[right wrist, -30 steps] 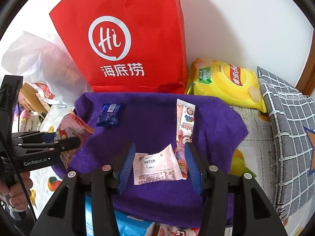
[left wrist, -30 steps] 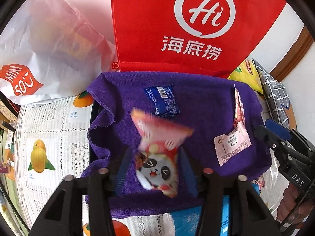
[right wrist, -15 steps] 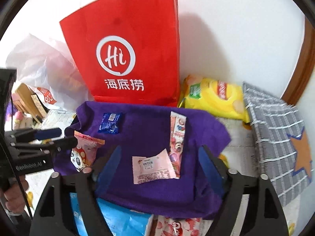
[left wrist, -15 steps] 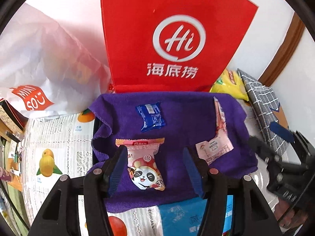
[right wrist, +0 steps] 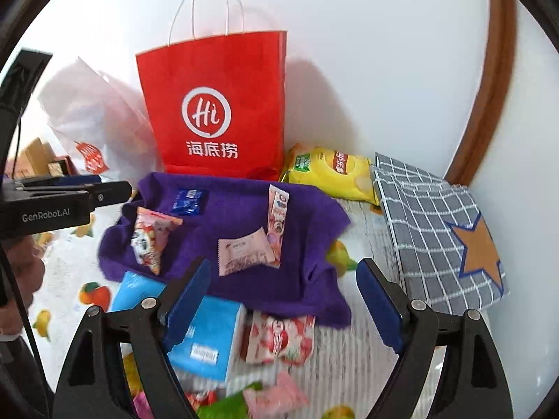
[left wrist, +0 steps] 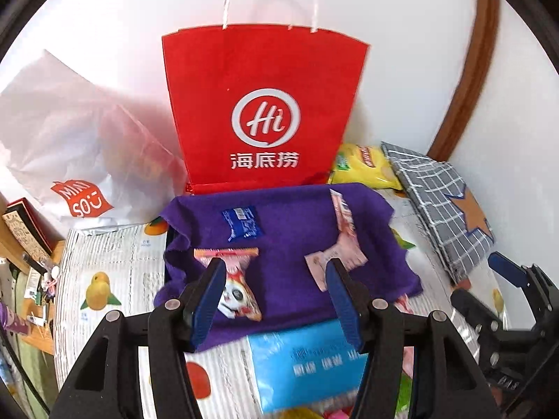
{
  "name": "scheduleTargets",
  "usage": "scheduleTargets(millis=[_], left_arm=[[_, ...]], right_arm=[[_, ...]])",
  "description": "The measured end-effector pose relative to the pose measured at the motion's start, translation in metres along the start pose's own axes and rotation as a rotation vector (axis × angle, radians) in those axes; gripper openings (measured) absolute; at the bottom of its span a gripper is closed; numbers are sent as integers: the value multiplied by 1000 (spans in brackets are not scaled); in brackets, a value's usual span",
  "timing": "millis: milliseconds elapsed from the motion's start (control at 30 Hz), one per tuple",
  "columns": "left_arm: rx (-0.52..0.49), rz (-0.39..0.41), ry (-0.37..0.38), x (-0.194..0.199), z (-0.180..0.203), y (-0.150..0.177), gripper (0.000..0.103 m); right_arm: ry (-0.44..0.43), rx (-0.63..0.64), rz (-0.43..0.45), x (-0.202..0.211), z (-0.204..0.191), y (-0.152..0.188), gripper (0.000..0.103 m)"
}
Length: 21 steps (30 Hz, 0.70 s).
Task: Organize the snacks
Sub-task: 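Move both tools back to the snack pile beside the blue tissue pack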
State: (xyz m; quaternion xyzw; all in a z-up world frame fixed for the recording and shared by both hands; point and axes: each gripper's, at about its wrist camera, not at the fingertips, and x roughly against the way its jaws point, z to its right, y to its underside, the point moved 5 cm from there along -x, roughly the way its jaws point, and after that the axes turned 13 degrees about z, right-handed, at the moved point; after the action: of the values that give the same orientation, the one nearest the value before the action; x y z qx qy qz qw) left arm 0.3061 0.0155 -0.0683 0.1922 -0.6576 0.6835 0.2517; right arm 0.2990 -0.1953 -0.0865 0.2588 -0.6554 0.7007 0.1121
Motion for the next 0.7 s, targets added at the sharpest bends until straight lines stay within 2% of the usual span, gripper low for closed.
scheduleTargets(millis=[100, 200, 267, 500, 567, 700], left_arm=[[-4, -8, 17, 18, 4, 18, 57], [6, -16, 15, 30, 0, 36, 57], [10, -22, -8, 39, -5, 49, 57], [66, -65, -61, 50, -26, 94, 57], [79, -77, -67, 50, -31, 104, 57], [96, -102, -69, 50, -39, 123, 57]], right_arm=[[-26, -66, 31, 19, 12, 10, 85], [-89, -148, 37, 33, 21, 22, 85], [-70, -186, 10, 38, 28, 32, 85], [-26, -139, -45, 47, 35, 70, 84], [-13, -122, -68, 45, 36, 84, 78], [-59, -140, -117, 38, 36, 111, 75]])
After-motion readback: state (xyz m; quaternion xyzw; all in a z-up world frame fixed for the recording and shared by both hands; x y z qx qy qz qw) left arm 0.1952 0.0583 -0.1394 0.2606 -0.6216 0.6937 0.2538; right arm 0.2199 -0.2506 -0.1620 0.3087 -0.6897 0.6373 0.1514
